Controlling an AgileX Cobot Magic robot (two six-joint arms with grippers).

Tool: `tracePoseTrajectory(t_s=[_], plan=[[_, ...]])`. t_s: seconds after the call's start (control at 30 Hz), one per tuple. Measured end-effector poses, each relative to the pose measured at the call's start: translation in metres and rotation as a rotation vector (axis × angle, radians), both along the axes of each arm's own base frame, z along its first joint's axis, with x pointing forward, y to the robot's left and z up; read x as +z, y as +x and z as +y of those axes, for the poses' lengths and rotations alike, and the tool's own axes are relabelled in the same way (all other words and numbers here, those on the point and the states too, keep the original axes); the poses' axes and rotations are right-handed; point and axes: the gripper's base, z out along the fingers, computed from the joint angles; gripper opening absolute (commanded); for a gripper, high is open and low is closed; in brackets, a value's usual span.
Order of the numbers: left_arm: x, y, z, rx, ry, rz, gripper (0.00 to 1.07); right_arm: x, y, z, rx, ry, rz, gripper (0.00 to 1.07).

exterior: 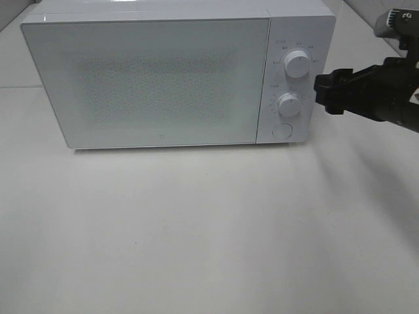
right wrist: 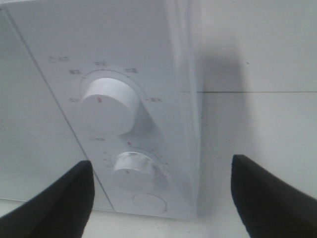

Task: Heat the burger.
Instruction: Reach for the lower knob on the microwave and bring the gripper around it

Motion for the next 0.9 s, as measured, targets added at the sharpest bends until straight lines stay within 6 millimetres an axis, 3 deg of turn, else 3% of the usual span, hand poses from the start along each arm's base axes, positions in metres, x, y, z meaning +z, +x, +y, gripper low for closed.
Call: tracePoseTrajectory(t_s=[0.1, 0.47, 0.9], plan=[[0.000, 0.000, 0.000, 0.000, 0.000, 0.000, 0.00, -0.002, 0.001, 0.004, 0.006, 0.004, -0.008, 0.73], [0.000, 0.000, 0.000, 0.000, 0.000, 0.000, 0.00, -0.038, 0.008, 0.052, 0.023, -0.099, -0.028, 0.73], [0.000, 0.000, 0.000, 0.000, 0.000, 0.000, 0.00, -0.062, 0.022, 0.049, -0.090, -0.080, -0.073, 0.73]])
